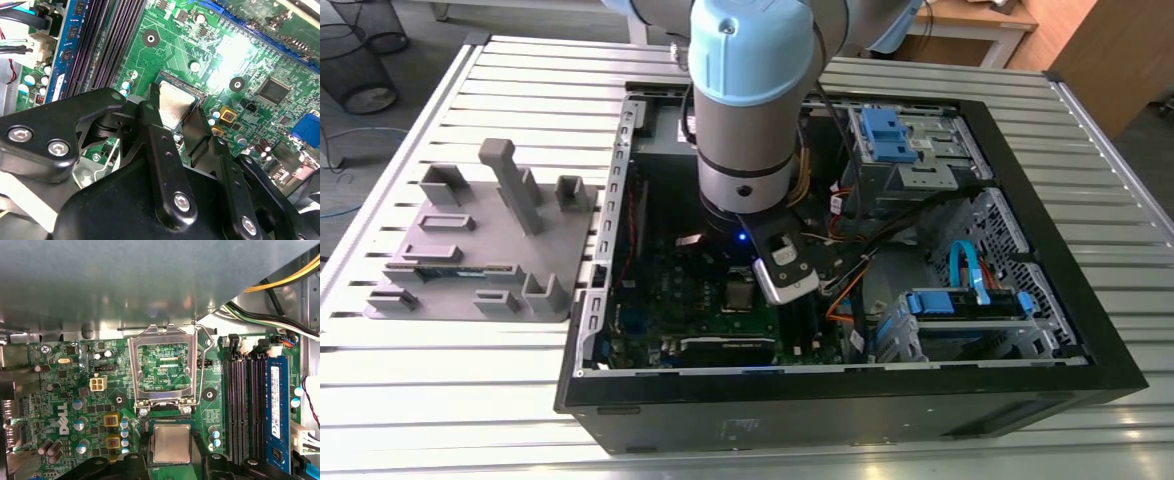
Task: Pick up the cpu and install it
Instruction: 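Place the cpu into insertion slot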
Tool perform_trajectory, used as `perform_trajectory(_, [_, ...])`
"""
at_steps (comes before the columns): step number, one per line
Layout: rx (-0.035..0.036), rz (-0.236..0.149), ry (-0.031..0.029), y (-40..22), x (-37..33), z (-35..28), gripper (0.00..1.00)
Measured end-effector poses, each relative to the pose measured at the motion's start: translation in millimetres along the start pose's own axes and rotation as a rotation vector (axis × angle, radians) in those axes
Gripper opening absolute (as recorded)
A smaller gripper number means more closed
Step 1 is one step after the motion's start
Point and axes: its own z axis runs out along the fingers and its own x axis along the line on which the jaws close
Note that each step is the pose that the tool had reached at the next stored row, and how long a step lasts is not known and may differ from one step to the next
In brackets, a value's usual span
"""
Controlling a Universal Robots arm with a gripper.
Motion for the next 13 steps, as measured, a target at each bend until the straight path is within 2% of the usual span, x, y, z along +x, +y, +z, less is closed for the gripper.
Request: perform_trajectory(13, [0.0001,0.000,0.0001,0.1,0.1,1.7,0.46])
